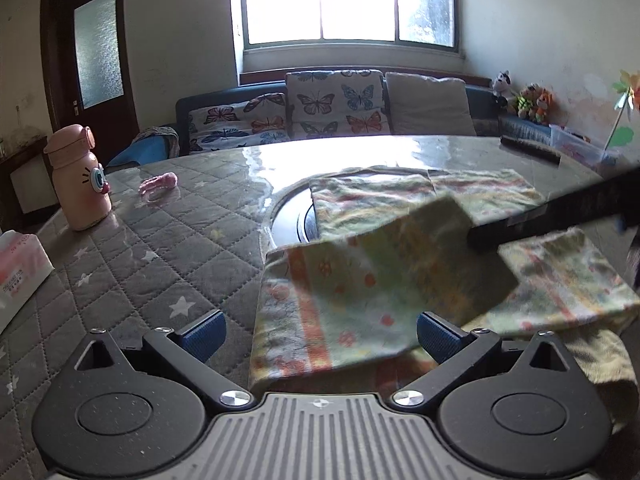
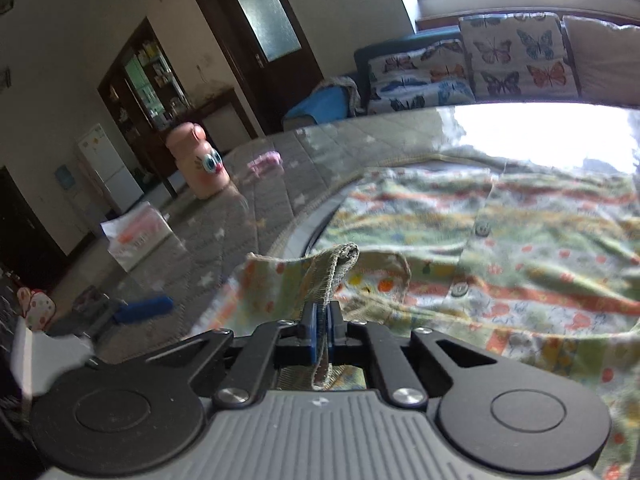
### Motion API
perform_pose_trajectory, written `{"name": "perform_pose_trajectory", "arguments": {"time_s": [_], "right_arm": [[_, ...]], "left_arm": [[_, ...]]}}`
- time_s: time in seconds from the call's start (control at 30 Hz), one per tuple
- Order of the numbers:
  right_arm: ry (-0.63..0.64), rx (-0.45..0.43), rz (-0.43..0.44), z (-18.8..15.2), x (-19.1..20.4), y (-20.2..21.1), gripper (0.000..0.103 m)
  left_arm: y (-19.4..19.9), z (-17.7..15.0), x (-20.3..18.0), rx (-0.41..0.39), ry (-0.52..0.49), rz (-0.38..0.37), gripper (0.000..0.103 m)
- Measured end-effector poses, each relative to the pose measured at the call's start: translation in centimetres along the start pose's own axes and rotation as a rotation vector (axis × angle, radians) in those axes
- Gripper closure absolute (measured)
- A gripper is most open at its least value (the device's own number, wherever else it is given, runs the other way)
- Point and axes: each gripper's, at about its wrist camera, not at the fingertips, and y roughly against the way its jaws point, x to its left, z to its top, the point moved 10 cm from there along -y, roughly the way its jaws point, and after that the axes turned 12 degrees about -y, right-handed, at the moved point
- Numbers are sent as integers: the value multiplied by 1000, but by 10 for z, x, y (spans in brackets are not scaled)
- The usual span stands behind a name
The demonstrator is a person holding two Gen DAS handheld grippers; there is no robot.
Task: Fold clothes
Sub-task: 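Grasp the shirt side edge with the right gripper, then fold the shirt side over the body with the right gripper and release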
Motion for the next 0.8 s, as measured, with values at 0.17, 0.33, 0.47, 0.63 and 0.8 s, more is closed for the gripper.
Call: {"name": "perform_pose_trajectory", "arguments": {"time_s": [0.17, 0.33, 0.47, 0.63, 0.8], "right_arm": [[2, -47, 7, 17, 3, 26, 99], [2, -96, 7, 30, 2, 47, 99], [-4, -121, 1, 35, -1, 61, 99], [-10, -142, -26, 33, -8, 83, 99], [-47, -164, -76, 26, -26, 102, 99]], "left_arm": [[-4, -7, -8, 14, -60, 18, 0], [-7, -12, -12, 23, -94, 29, 0], [-7, -14, -12, 23, -111, 35, 0], [-7, -17, -11, 27, -129, 52, 0], [-4, -17, -9, 26, -139, 67, 0]]}}
